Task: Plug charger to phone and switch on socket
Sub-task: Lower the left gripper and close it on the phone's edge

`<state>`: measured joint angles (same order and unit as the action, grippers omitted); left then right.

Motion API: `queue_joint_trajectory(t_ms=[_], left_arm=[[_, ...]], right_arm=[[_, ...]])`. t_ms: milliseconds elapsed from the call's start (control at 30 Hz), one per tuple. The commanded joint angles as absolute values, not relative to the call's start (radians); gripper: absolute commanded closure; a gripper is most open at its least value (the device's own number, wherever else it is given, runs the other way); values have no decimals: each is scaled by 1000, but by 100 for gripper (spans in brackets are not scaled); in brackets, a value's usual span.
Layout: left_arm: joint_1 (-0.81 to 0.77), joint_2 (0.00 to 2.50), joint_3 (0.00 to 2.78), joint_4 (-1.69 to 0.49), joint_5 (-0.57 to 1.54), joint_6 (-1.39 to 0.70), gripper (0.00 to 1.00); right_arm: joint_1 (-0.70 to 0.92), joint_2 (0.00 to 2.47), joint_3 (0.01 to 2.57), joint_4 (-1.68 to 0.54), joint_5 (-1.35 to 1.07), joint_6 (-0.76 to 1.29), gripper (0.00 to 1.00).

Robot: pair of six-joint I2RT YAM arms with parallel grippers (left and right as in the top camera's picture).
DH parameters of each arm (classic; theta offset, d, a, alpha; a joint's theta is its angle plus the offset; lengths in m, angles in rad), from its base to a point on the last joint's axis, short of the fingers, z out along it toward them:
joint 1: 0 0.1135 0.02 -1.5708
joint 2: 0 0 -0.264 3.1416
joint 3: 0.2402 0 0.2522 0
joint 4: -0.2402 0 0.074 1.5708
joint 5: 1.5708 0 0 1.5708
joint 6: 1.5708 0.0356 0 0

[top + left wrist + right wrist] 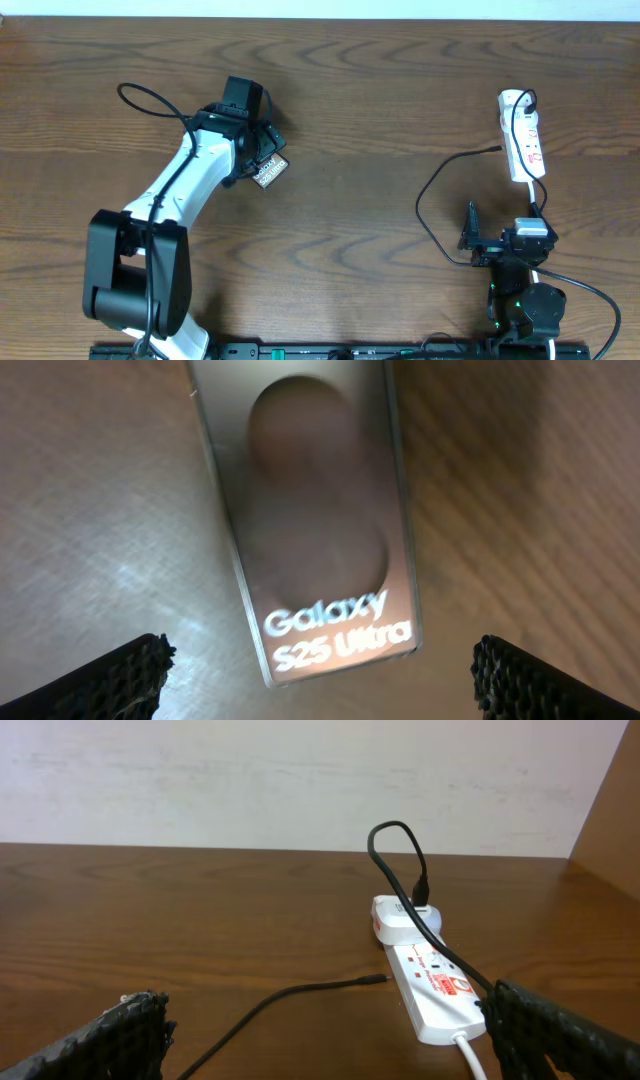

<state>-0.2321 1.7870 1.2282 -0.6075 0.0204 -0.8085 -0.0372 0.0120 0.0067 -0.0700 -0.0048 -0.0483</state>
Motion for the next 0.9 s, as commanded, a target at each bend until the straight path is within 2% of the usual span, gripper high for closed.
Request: queue_joint_trajectory(t_ms=[0, 433, 867], left_arm=[[-234, 1839, 1250, -588, 15, -832, 2], [-163, 2024, 1475, -673, 15, -825, 2], [-160, 2099, 1477, -717, 96, -830, 2]], right_arm=[[-39, 7, 6, -75, -10, -53, 1], [-39, 7, 6, -75, -10, -53, 1], [-39, 7, 5, -75, -10, -53, 1]])
